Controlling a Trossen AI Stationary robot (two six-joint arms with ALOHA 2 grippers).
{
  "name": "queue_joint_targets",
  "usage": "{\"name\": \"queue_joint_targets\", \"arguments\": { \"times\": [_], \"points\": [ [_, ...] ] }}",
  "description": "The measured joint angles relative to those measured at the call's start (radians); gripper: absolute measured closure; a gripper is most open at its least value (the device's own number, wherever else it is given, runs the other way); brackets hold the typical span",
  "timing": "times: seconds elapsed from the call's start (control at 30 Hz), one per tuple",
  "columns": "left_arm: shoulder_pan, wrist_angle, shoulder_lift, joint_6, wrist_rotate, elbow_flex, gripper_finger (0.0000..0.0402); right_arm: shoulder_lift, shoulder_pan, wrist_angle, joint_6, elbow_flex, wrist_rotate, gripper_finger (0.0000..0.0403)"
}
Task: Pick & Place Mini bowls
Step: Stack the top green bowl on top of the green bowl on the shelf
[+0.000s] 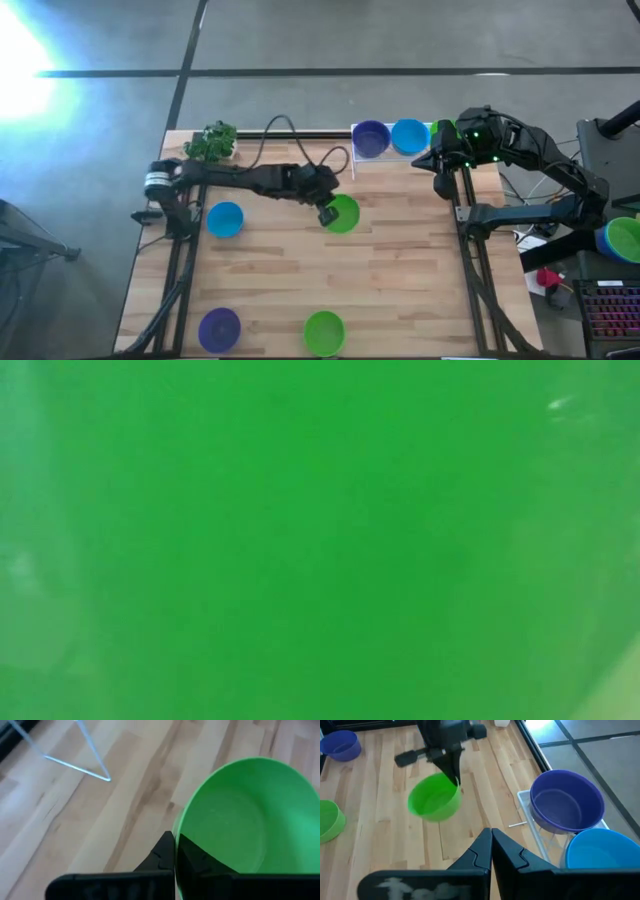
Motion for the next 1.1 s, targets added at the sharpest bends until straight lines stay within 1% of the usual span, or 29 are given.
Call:
{"name": "queue_joint_targets", "arguments": {
  "times": [0.1,0.2,0.37,0.43,0.87,1.1],
  "points": [
    [0.005,-0.071,0.082,0.026,0.022,0.093,0.0401,-0.002,0.000,-0.001,0.000,0.000,0.000,0.0394],
    [0.006,-0.101,0.163,0.053,0.037,0.172,0.0401,-0.006,0.000,-0.002,0.000,0.000,0.000,0.0394],
    [0.010,-0.109,0.261,0.075,0.080,0.248,0.0401,-0.021,0.000,-0.002,0.000,0.000,0.000,0.0394],
    [0.014,-0.110,0.283,0.076,0.097,0.254,0.0401,-0.031,0.000,-0.002,0.000,0.000,0.000,0.0394],
    [0.029,-0.116,0.343,0.066,0.097,0.248,0.0401,-0.067,0.000,-0.002,0.000,0.000,0.000,0.0394],
    [0.029,-0.117,0.349,0.050,0.097,0.248,0.0395,-0.064,0.000,-0.002,-0.002,0.000,0.000,0.0394]
  ]
}}
